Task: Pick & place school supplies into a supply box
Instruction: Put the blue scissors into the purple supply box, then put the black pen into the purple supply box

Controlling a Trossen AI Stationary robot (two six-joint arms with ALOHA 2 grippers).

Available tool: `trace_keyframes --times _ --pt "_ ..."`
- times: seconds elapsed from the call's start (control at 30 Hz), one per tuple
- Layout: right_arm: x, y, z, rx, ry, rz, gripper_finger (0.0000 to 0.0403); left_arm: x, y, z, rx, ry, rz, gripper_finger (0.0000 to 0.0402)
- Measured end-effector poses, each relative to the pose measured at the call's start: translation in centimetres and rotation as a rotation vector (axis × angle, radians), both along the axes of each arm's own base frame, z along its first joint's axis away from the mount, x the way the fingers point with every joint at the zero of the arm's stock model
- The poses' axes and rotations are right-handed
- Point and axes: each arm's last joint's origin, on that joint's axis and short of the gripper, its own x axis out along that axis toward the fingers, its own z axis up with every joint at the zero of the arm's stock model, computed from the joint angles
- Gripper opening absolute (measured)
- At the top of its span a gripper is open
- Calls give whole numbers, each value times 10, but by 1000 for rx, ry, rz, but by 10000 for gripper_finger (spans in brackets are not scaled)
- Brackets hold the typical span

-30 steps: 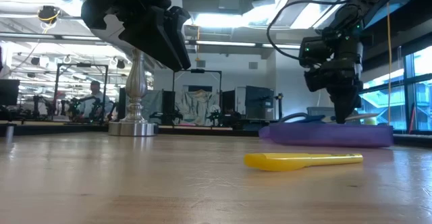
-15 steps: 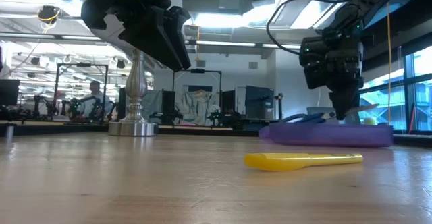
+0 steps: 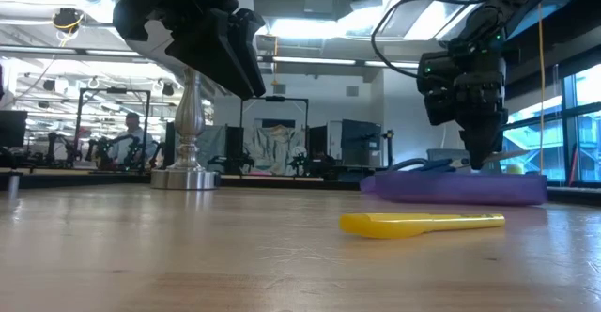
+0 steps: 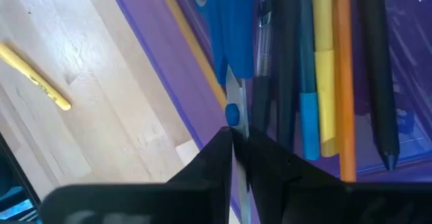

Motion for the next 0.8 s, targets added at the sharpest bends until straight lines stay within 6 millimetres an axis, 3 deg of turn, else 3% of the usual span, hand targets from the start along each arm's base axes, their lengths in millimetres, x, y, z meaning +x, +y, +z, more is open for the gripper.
trace_keyframes --times 0.13,0.4,0.53,0.8 --pt "0 0 0 -1 1 -1 52 0 0 0 -10 2 -2 141" --pt "0 0 0 9 12 -28 125 -1 -4 -1 -119 32 -56 141" --pt "0 0 0 -1 23 -37 138 -1 -4 -1 -119 32 -58 141" --pt "-7 -4 9 -223 117 -109 139 -4 -15 -2 -362 73 14 139"
